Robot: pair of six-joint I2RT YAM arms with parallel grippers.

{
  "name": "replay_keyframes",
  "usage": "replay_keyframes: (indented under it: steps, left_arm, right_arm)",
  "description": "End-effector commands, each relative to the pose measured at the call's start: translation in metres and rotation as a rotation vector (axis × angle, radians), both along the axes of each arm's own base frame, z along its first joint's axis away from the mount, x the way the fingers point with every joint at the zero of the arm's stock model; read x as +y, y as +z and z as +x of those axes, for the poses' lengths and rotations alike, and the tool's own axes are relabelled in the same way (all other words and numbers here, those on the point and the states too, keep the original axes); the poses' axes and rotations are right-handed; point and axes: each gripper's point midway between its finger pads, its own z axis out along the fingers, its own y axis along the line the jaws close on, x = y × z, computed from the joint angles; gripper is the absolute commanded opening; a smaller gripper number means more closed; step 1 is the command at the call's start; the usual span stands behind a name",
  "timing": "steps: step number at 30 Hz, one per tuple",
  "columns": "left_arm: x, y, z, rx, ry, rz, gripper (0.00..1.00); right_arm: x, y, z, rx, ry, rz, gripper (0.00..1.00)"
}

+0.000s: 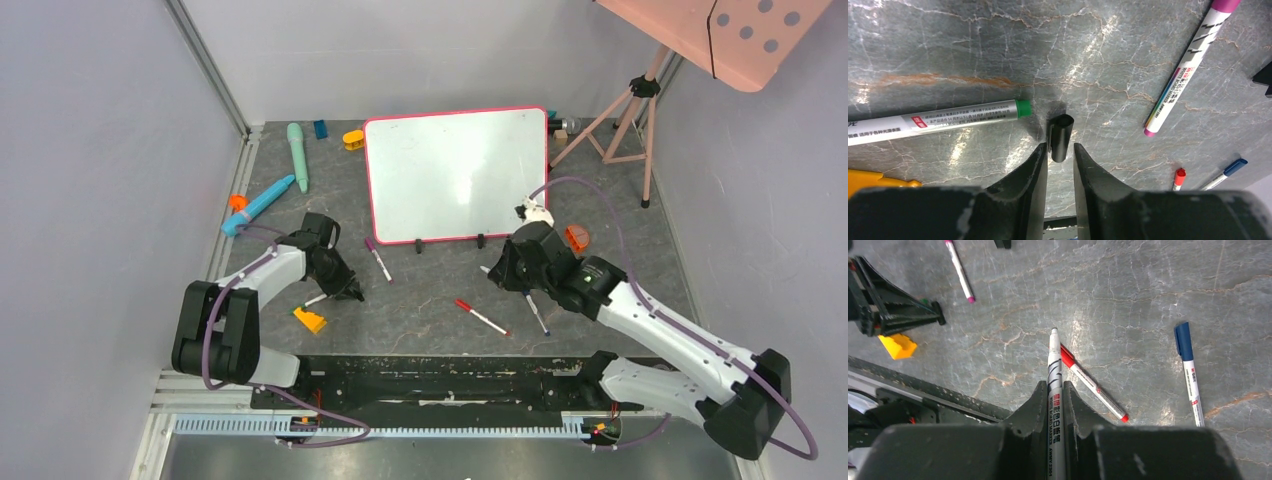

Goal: Write a sentence on the whiteboard
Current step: Place the pen cap at the center of the board.

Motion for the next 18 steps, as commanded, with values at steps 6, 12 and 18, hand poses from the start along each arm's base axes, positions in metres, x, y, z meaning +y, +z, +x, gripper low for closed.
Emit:
replay_keyframes:
  steps: [6, 12, 18]
  left_arm:
    - [-0.004, 0.044, 0.012, -0.124, -0.085, -0.018, 0.4]
    - [-0.006, 0.079, 0.013, -0.232, -0.098, -0.04, 0.46]
    - [-0.03, 0.102, 0.013, -0.285, -0.194, -0.174, 0.61]
  right_arm:
    - [-0.009, 0.01, 0.005, -0.04, -0.061, 0.073, 0.0]
    - [0.004, 0.015, 0.007, -0.018, 0.001, 0.087, 0.0]
    - [-0.016, 0.008, 0.002, 0.054, 0.047, -0.113, 0.0]
